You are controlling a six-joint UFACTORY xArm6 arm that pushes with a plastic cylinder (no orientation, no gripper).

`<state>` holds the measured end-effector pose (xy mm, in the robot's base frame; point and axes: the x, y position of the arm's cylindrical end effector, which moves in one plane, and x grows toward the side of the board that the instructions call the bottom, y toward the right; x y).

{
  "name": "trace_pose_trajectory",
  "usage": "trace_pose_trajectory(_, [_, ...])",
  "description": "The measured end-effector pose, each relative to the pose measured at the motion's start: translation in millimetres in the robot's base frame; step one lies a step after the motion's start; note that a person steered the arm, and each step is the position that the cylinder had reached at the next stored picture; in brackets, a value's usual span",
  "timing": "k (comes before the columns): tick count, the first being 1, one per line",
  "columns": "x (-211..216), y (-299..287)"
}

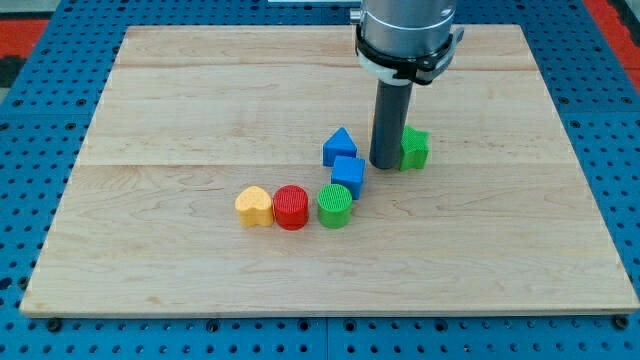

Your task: Separate the green star and yellow hexagon

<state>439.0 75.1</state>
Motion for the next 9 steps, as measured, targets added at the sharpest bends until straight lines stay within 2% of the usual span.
trace_pose_trajectory(4, [-56.5, 9.5])
trace_pose_trajectory(9, [-68.7, 9.5])
